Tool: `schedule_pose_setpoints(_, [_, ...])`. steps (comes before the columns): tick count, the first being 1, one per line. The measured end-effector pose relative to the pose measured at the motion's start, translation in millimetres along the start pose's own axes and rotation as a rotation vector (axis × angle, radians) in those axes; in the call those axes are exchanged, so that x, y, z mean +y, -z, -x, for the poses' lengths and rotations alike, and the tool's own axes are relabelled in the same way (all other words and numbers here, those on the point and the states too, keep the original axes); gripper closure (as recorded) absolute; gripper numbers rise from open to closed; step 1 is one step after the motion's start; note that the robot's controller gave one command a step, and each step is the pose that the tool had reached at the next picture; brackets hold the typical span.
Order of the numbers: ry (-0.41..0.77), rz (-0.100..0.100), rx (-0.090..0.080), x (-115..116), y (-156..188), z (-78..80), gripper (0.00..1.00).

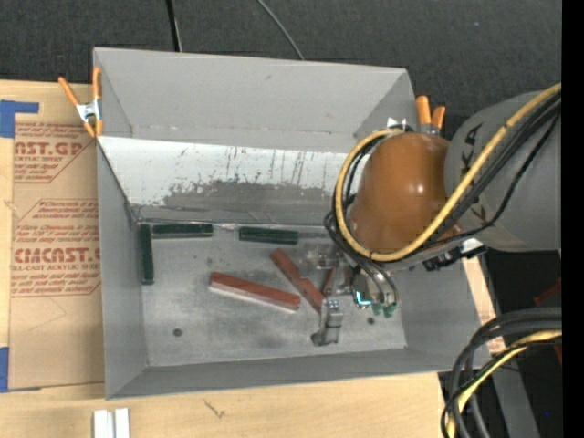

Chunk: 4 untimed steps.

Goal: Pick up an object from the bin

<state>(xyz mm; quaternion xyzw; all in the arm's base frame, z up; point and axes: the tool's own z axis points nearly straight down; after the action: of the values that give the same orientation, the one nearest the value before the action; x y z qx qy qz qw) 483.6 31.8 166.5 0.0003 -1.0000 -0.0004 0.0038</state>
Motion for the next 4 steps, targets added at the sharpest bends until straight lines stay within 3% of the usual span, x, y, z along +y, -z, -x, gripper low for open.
schedule_pose_setpoints(1, [0.0,0.0,-0.007,-0.1,3.2,1.8,0.0])
schedule_pose_setpoints(2, [-0.048,0.001,-0.013,42.2,-71.0,31.6,0.0])
schedule_pose_setpoints(3, [-0.067,-0.001,0.001,51.9,-66.5,31.2,0.0])
schedule_pose_setpoints(4, [-0.229,0.002,-0.012,76.7,-58.1,46.7,0.0])
